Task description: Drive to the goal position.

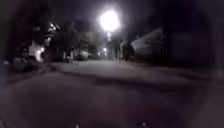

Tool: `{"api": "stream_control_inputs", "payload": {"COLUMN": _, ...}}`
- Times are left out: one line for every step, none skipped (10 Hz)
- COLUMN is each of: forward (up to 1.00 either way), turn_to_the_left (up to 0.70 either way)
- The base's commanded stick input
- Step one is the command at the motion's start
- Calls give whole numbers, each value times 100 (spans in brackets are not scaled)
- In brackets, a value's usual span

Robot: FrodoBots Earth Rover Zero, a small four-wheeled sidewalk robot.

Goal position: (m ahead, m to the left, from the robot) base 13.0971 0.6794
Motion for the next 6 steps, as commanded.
{"api": "stream_control_inputs", "payload": {"forward": 50, "turn_to_the_left": 0}}
{"api": "stream_control_inputs", "payload": {"forward": 50, "turn_to_the_left": 0}}
{"api": "stream_control_inputs", "payload": {"forward": 50, "turn_to_the_left": 0}}
{"api": "stream_control_inputs", "payload": {"forward": 50, "turn_to_the_left": 0}}
{"api": "stream_control_inputs", "payload": {"forward": 50, "turn_to_the_left": 0}}
{"api": "stream_control_inputs", "payload": {"forward": 50, "turn_to_the_left": 0}}
